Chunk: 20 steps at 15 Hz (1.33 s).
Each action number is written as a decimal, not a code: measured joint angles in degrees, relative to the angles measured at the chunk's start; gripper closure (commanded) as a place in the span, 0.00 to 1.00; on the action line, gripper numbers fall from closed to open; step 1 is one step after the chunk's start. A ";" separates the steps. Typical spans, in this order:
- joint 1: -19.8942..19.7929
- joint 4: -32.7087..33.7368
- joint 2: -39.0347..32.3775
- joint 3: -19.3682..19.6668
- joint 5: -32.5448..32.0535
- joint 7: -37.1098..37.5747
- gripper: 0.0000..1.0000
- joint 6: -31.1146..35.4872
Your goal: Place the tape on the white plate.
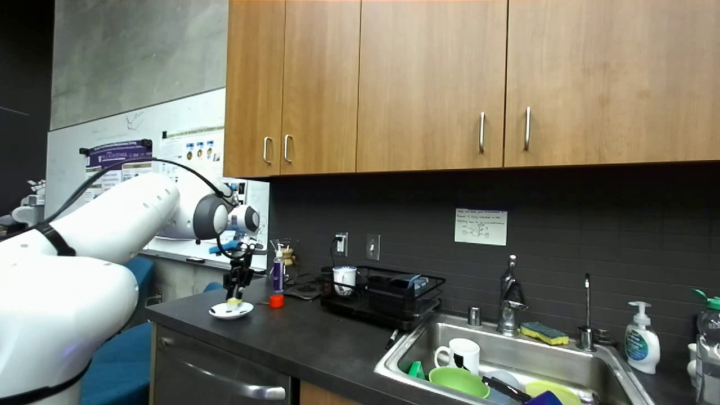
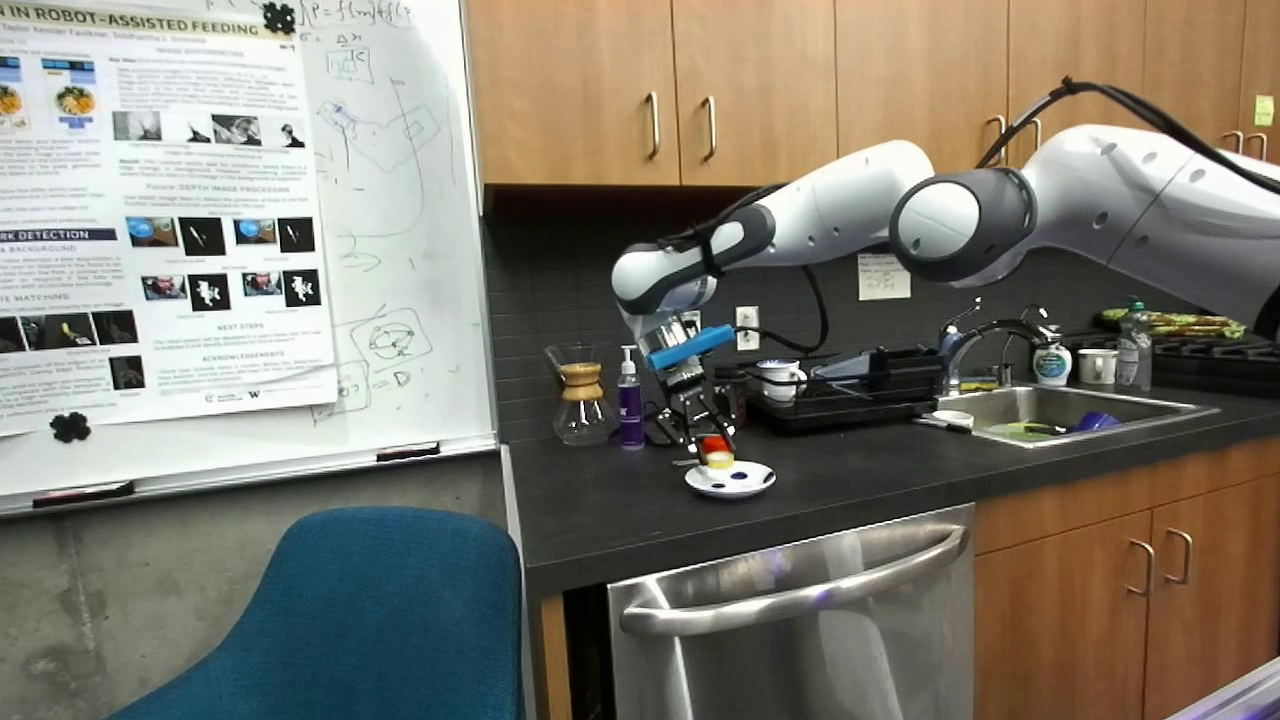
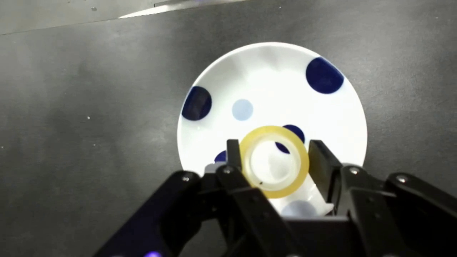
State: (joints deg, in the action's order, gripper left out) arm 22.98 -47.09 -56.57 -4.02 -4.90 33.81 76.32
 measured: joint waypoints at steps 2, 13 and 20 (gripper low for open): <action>0.00 0.71 -0.64 -0.01 0.30 0.32 0.25 -0.28; 0.02 0.82 -1.03 -0.01 0.35 0.38 0.25 -0.29; 0.02 0.82 -1.03 -0.01 0.35 0.38 0.25 -0.29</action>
State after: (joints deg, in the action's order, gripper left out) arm 23.00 -46.28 -57.60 -4.03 -4.55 34.20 76.03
